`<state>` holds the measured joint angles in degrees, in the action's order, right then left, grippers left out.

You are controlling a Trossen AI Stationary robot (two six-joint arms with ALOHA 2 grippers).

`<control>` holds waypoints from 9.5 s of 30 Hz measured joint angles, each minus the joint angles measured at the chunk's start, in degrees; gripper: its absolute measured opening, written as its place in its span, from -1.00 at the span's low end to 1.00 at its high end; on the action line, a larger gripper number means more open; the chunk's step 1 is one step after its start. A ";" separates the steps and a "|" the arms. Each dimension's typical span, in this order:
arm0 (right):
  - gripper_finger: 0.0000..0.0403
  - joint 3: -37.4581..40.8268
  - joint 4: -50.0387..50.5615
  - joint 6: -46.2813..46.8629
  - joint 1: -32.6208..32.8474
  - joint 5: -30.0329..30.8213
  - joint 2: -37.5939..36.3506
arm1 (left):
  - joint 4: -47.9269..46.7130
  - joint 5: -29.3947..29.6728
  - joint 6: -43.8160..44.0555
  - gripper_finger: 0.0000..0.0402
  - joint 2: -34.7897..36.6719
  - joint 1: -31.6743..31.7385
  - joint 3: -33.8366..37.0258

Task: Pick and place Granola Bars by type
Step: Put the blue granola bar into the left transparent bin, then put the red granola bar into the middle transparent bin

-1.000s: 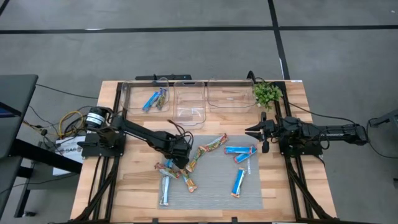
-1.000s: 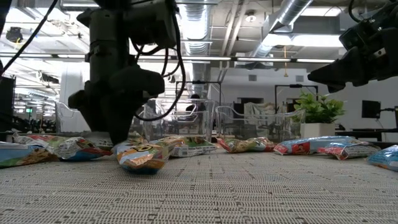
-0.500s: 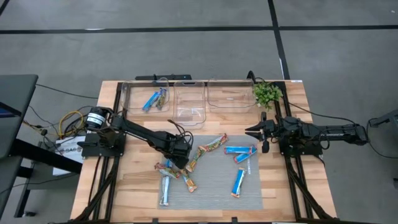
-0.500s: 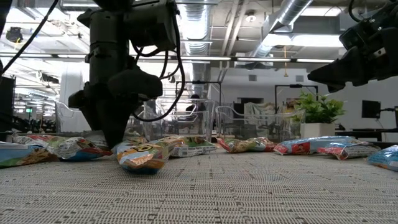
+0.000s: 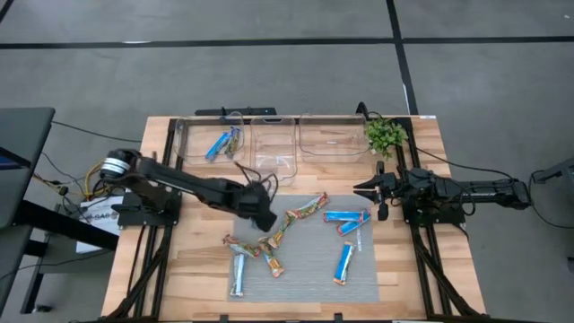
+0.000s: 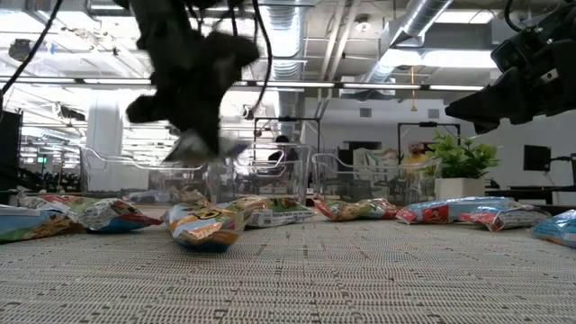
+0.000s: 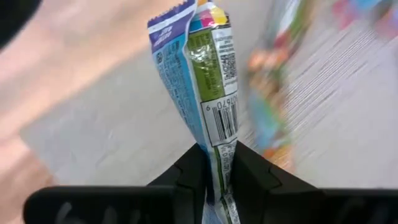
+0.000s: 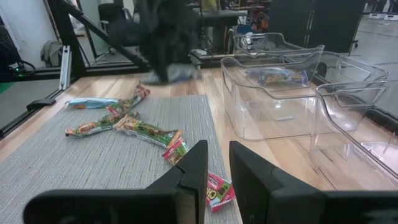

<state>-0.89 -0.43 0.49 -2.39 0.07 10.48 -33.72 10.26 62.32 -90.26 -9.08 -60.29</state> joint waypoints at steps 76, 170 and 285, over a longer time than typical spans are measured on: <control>-0.71 0.00 0.00 -0.02 0.00 -0.02 0.00 | -6.00 11.13 -36.56 -0.36 19.00 52.45 12.85; -0.71 0.00 0.00 0.00 0.00 -0.02 -0.02 | -5.81 -10.48 -60.08 -0.18 -8.51 -12.73 3.12; -0.71 0.00 0.00 -0.02 0.00 -0.02 0.00 | 33.03 -13.72 -45.38 -0.83 7.38 40.50 4.63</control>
<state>-0.89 -0.43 0.47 -2.39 0.06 10.48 -0.69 -3.46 16.94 -82.89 31.42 -55.66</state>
